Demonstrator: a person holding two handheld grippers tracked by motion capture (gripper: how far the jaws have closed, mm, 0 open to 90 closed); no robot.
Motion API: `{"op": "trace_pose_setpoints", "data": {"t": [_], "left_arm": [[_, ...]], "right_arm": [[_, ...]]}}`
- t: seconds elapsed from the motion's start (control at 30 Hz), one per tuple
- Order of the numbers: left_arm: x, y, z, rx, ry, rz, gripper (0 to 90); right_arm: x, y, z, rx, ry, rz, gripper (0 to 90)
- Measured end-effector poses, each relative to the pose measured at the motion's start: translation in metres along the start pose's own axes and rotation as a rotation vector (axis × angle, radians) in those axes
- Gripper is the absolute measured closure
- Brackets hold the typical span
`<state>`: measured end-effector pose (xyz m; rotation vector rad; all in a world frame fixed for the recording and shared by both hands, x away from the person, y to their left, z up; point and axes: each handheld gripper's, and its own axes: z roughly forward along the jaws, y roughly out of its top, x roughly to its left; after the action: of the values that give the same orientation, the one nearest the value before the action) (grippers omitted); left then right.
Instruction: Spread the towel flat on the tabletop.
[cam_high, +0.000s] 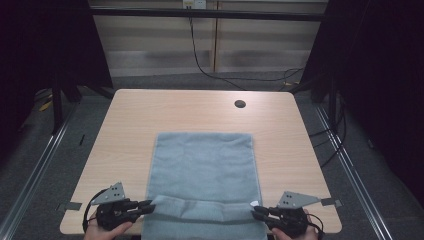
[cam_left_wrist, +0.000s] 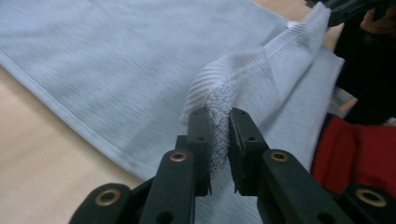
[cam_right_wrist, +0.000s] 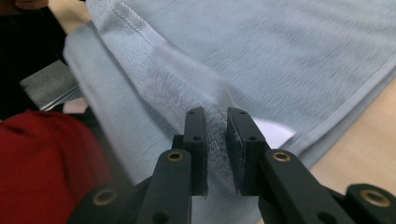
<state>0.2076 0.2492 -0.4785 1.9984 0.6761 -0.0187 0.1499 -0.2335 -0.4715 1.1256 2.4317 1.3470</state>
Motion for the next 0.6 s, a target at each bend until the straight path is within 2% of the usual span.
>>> {"op": "trace_pose_setpoints", "data": {"t": [0.03, 0.13, 0.2, 0.27, 0.33, 0.4, 0.5, 0.53, 0.6], "left_arm": [[-0.003, -0.002, -0.003, -0.011, 0.000, -0.006, 75.4], [-0.009, -0.003, -0.013, -0.032, -0.033, -0.014, 71.7], [-0.012, -0.002, -0.019, -0.072, -0.056, -0.018, 67.1], [-0.009, 0.003, -0.020, -0.083, -0.041, -0.021, 63.0], [-0.001, 0.008, -0.017, -0.090, -0.019, -0.028, 61.0], [0.010, 0.015, -0.010, -0.071, 0.002, -0.018, 60.6], [0.033, 0.027, 0.007, -0.043, 0.040, -0.033, 60.2], [0.041, 0.031, 0.014, -0.025, 0.067, -0.028, 60.3], [0.056, 0.040, 0.027, 0.001, 0.080, -0.050, 60.5]], "right_arm": [[0.003, -0.003, -0.002, 0.003, 0.009, 0.001, 75.3], [0.007, -0.004, -0.010, -0.013, 0.020, 0.001, 68.9], [0.007, -0.001, -0.014, -0.037, 0.011, 0.005, 67.3], [0.002, 0.006, -0.013, -0.045, -0.003, 0.001, 66.3], [-0.003, 0.012, -0.007, -0.049, -0.011, -0.009, 65.3], [-0.007, 0.018, -0.001, -0.053, -0.015, -0.018, 64.9], [-0.018, 0.032, 0.014, -0.039, -0.008, -0.027, 64.3], [-0.023, 0.038, 0.020, -0.032, -0.005, -0.028, 63.9], [-0.034, 0.049, 0.033, -0.026, -0.003, -0.037, 64.0]]}}
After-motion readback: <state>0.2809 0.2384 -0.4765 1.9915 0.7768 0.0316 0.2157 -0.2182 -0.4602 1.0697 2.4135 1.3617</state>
